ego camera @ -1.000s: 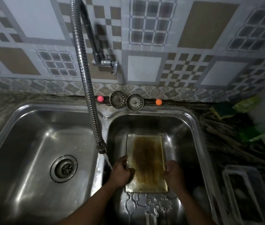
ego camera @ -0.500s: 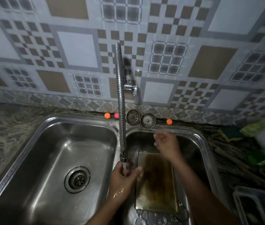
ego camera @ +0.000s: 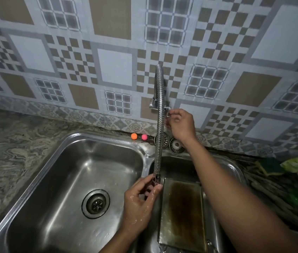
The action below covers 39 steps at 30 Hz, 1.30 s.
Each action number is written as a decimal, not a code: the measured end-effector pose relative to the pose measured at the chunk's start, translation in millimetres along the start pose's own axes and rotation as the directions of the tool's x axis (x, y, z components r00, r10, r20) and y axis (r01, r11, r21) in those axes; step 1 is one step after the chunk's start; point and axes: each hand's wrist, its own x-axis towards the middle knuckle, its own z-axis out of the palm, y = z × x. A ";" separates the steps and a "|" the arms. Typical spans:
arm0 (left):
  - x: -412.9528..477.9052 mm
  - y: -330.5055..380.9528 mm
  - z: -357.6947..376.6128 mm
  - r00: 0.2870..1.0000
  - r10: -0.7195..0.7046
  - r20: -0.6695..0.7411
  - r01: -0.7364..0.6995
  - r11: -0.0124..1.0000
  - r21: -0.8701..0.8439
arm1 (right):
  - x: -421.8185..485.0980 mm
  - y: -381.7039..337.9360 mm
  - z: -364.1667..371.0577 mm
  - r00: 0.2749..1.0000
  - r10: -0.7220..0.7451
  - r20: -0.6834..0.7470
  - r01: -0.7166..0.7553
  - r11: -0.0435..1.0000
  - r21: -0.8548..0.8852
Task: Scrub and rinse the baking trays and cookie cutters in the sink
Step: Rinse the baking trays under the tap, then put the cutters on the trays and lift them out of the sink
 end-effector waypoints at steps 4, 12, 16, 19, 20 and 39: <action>1.0 -0.8 0.2 0.999 0.040 0.021 -0.041 0.998 0.050 | 21.4 -3.2 0.3 0.998 -0.017 -0.054 0.019 0.999 0.036; 4.0 -13.6 -2.4 0.999 -0.009 0.043 0.007 0.999 0.050 | 48.8 -7.5 8.6 0.985 0.044 -0.169 -0.021 0.990 0.138; 5.1 -20.1 -2.5 0.999 -0.023 0.037 0.022 0.999 0.042 | 25.5 -15.5 -1.9 0.996 0.026 -0.080 -0.008 0.975 0.220; 0.1 -20.6 0.5 0.996 -0.085 0.003 0.085 0.996 0.013 | -12.1 -2.2 -19.2 0.996 0.050 -0.076 -0.032 0.974 0.225; -2.7 -20.5 1.0 0.995 -0.101 -0.008 0.101 0.995 0.005 | -30.3 6.9 -27.8 0.994 0.066 -0.083 -0.047 0.975 0.217; -101.1 -177.2 33.2 0.431 -0.845 0.316 -0.277 0.210 0.938 | -290.0 268.6 -117.0 0.555 0.819 0.147 -0.523 0.480 -0.704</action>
